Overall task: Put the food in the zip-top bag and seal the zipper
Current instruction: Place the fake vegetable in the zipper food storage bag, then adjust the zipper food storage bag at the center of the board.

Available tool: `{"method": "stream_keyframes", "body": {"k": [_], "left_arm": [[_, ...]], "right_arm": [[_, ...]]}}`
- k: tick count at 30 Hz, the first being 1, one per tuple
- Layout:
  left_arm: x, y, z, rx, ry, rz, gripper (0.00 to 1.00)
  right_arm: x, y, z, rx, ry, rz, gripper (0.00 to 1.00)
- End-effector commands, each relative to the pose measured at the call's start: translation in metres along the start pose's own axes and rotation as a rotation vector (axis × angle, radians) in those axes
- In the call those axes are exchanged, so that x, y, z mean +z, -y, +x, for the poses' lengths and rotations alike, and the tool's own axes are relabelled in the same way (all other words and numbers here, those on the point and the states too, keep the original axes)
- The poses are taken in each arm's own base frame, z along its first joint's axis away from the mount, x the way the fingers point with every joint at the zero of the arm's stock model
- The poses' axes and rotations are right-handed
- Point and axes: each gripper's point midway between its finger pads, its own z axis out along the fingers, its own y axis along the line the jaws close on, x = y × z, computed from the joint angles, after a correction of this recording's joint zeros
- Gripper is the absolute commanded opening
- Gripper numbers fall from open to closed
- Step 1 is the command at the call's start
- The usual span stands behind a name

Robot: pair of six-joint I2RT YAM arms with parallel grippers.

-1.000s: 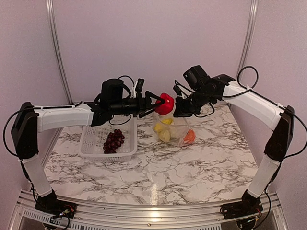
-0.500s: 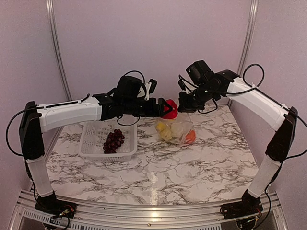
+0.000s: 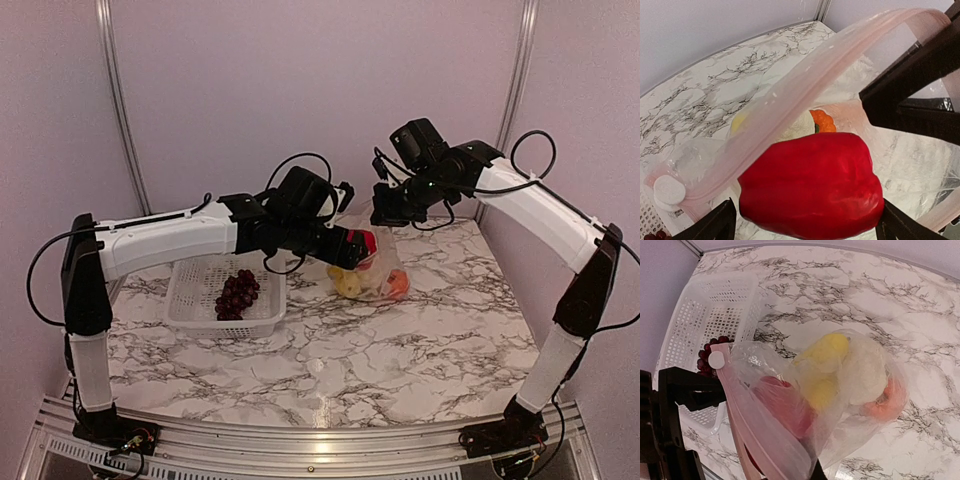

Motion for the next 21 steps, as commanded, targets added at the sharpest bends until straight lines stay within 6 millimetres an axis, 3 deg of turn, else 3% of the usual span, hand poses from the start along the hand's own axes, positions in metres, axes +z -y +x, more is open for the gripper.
{"method": "stream_keyframes", "body": {"k": [1, 5, 9, 13, 21], "left_arm": [[-0.048, 0.004, -0.044, 0.045, 0.201, -0.044, 0.99], [-0.104, 0.014, -0.085, -0.003, 0.388, 0.020, 0.99], [-0.137, 0.014, -0.100, -0.066, 0.493, 0.060, 0.99], [-0.128, -0.008, -0.076, -0.115, 0.394, -0.028, 0.99], [-0.101, -0.050, 0.000, -0.226, 0.154, -0.200, 0.86]], "right_arm": [[-0.007, -0.012, -0.016, 0.008, 0.055, -0.051, 0.00], [-0.007, -0.014, -0.015, -0.001, 0.053, -0.064, 0.00], [-0.005, -0.017, -0.011, -0.019, 0.044, -0.088, 0.00], [-0.005, -0.020, -0.008, -0.041, 0.041, -0.112, 0.00], [-0.006, -0.025, 0.004, -0.105, 0.016, -0.129, 0.00]]}}
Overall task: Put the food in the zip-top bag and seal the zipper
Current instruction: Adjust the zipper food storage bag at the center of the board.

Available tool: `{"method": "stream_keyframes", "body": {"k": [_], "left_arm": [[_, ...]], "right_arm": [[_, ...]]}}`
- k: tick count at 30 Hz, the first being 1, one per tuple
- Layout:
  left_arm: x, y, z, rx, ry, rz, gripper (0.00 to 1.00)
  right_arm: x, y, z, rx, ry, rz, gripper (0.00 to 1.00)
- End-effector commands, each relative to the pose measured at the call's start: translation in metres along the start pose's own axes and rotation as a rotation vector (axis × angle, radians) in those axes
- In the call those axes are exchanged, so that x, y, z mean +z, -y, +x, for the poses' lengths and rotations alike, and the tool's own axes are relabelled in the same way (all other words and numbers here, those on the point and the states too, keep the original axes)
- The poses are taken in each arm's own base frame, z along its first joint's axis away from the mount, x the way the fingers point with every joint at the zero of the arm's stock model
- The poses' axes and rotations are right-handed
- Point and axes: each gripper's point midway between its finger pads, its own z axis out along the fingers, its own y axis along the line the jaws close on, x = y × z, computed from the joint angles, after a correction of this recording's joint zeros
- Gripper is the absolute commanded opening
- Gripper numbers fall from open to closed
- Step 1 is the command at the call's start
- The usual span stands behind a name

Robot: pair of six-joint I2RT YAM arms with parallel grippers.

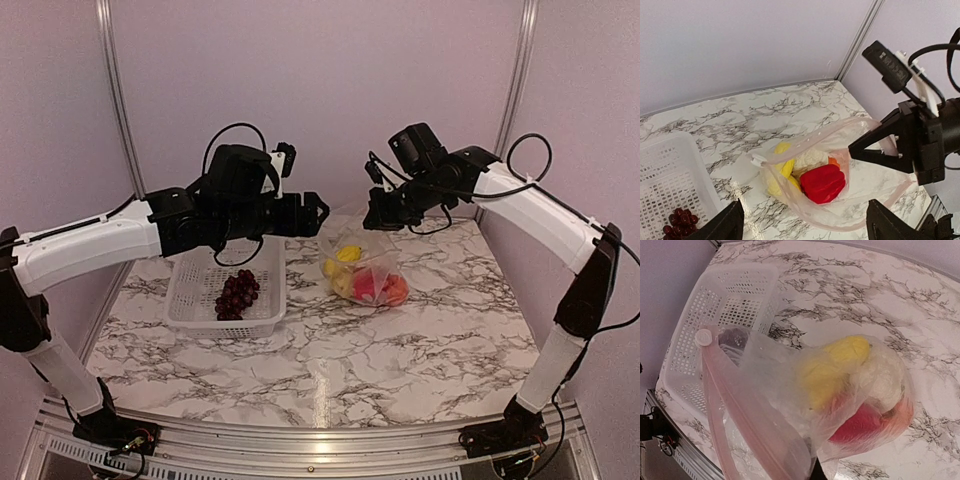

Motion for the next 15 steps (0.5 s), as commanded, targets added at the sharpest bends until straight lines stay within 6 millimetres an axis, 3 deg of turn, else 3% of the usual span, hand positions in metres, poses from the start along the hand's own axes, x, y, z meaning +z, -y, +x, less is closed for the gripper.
{"method": "stream_keyframes", "body": {"k": [1, 9, 15], "left_arm": [[0.008, -0.037, 0.057, -0.045, -0.163, -0.149, 0.85], [0.032, -0.029, 0.080, -0.146, -0.223, -0.096, 0.76], [0.056, -0.034, 0.082, -0.309, -0.262, -0.108, 0.69]], "right_arm": [[-0.012, -0.012, 0.000, -0.070, 0.022, -0.033, 0.00], [-0.010, -0.016, 0.008, -0.066, 0.013, -0.068, 0.00], [-0.010, -0.016, 0.013, -0.049, 0.008, -0.077, 0.00]]}}
